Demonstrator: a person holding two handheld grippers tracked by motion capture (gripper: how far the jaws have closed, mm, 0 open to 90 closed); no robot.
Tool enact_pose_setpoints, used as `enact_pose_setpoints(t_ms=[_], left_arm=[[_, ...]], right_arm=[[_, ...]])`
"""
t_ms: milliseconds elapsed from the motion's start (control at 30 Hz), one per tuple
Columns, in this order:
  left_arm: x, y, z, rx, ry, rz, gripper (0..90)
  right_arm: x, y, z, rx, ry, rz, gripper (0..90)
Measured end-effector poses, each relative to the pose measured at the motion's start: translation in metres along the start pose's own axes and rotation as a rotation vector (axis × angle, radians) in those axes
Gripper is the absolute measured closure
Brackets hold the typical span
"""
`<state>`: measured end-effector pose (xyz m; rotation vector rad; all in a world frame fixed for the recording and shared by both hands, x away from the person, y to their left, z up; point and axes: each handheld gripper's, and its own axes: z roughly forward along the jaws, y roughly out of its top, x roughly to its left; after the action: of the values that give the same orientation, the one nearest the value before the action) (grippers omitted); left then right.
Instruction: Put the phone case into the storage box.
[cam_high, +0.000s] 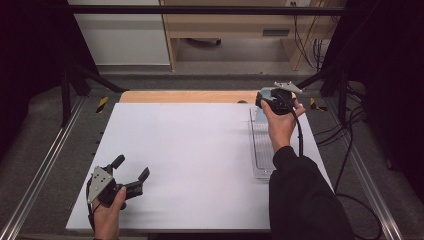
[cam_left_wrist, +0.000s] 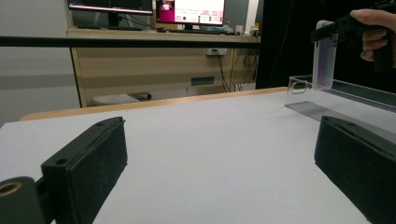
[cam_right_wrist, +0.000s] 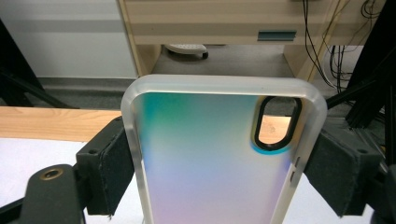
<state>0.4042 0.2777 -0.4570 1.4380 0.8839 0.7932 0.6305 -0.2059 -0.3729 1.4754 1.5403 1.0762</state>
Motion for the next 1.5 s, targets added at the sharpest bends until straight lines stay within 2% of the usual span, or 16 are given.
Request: enact_pose_setpoints(t_ms=[133,733,1500], left_arm=[[0.0,0.0,0.001,-0.003,-0.002,0.0,2.0],[-0.001,0.0,0.0,-0.005,-0.005,0.001,2.0],[-0.001,0.001,0.0,-0.014,-0.013,0.009,1.8]], right_arm=[[-0.001,-0.003,0.006,0.005,-0.01,0.011,17.7],[0.001,-0.017,0.023,0.03,-0.035,-0.003,17.7],[0.003,-0.024,0.033,0.051,-0.04,0.002,17.6]])
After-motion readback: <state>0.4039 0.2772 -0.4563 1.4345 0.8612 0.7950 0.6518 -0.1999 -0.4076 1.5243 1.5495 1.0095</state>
